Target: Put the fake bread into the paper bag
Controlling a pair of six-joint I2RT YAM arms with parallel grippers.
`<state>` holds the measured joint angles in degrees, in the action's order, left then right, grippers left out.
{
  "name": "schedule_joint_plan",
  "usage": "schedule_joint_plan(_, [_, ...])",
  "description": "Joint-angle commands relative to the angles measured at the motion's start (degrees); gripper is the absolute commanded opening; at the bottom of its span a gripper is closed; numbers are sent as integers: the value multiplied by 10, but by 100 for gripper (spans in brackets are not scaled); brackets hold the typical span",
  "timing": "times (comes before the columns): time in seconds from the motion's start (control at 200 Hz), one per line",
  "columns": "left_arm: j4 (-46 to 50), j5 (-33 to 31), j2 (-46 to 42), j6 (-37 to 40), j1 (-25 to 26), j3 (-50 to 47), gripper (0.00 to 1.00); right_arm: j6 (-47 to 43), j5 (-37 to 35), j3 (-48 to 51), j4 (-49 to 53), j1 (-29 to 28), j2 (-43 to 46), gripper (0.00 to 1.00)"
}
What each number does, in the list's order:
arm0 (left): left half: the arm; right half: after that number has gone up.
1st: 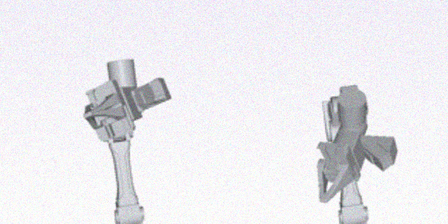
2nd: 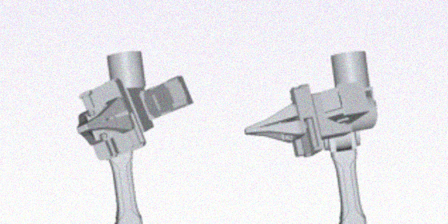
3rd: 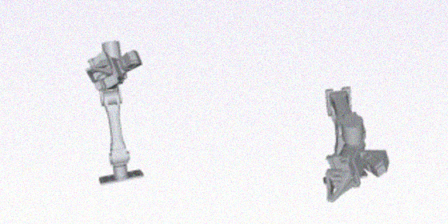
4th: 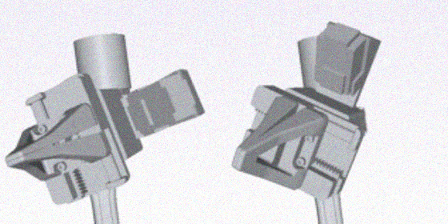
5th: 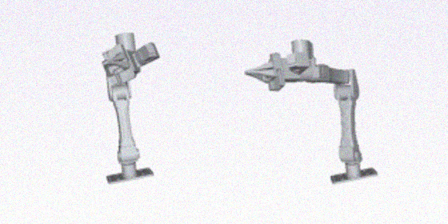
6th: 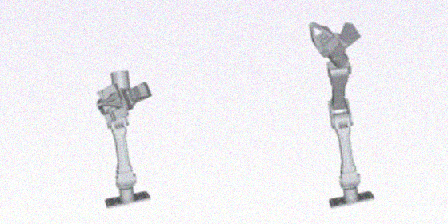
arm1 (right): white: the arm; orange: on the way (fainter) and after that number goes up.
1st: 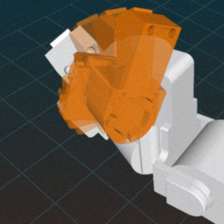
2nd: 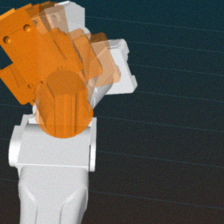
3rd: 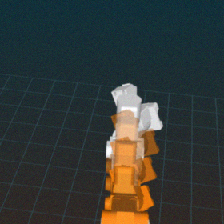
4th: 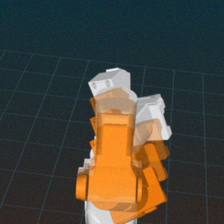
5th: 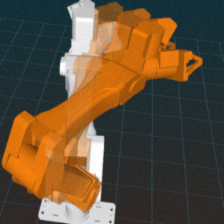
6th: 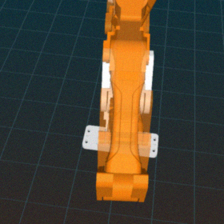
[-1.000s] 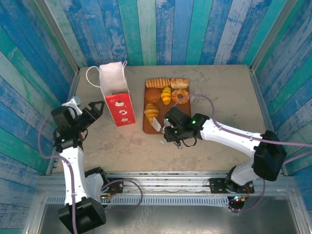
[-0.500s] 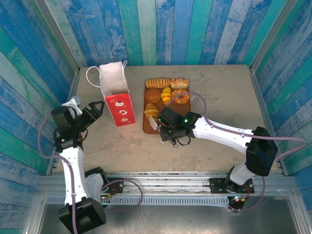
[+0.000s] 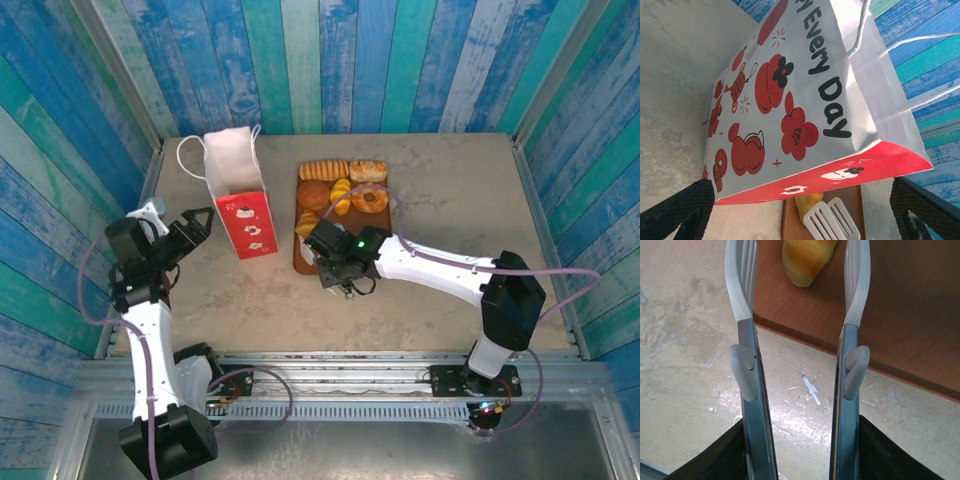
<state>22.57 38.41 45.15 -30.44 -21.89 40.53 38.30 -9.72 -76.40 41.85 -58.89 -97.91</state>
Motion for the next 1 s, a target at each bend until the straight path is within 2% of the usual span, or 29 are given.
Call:
schedule_joint_plan(0.0, [0, -4, -9, 9, 1, -4, 94, -7, -34, -28, 25, -6, -18, 52])
schedule_joint_plan(0.501, [-2, -4, -7, 12, 1, -6, 94, -20, -69, -73, 60, -14, -78, 52])
schedule_joint_plan(0.671, [-3, -8, -7, 17, 1, -2, 94, -15, -72, -68, 60, -13, -76, 47])
schedule_joint_plan(0.781, [1, -14, -3, 24, 1, 6, 94, -13, -78, -64, 60, -13, -65, 42])
schedule_joint_plan(0.997, [0, -15, 7, 25, 2, 20, 94, -14, -100, -58, 67, -13, -36, 23])
